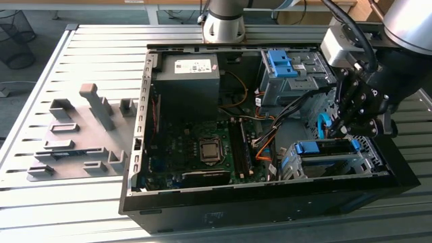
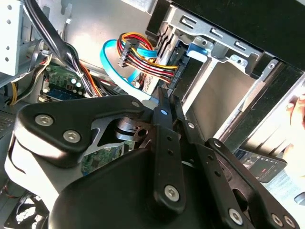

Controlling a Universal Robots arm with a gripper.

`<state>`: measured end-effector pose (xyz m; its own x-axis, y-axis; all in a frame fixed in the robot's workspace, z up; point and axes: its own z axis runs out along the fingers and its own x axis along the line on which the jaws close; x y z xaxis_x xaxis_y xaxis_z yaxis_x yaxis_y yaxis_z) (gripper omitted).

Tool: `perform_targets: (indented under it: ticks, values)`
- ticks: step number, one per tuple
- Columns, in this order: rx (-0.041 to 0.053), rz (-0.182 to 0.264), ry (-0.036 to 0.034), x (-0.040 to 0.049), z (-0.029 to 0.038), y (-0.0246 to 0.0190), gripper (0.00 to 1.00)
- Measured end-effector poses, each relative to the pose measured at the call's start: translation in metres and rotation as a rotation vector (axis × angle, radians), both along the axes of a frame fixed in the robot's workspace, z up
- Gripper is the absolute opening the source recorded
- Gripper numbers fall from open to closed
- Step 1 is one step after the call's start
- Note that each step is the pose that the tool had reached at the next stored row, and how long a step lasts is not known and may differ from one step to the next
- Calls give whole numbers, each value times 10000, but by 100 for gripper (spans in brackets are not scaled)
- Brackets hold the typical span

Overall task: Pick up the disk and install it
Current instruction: 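Insert the second disk wire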

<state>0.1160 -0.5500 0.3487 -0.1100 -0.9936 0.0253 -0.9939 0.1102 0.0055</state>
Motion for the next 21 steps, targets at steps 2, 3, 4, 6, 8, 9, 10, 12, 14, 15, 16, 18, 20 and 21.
perform_targets:
  ticks: [2, 3, 4, 6, 8, 9, 10, 12, 14, 15, 16, 18, 20, 21]
  values:
    - [46, -15, 4, 1, -15, -18, 16]
    - [81, -25, 6, 1, -20, -23, 16]
    - [103, -40, 9, 2, -24, -26, 16]
    - [132, -68, 16, 7, -36, -27, 16]
    - [132, -88, 46, 16, -47, -28, 16]
    - [132, -98, 70, 22, -50, -28, 16]
    - [132, -108, 90, 27, -53, -28, 16]
    - [133, -129, 138, 36, -58, -30, 16]
    - [132, -152, 189, 45, -62, -32, 16]
    - [132, -163, 213, 48, -65, -33, 16]
    - [133, -174, 240, 53, -70, -35, 16]
    - [130, -195, 277, 63, -74, -40, 16]
    - [132, -215, 288, 72, -79, -48, 16]
    - [133, -225, 290, 74, -81, -52, 16]
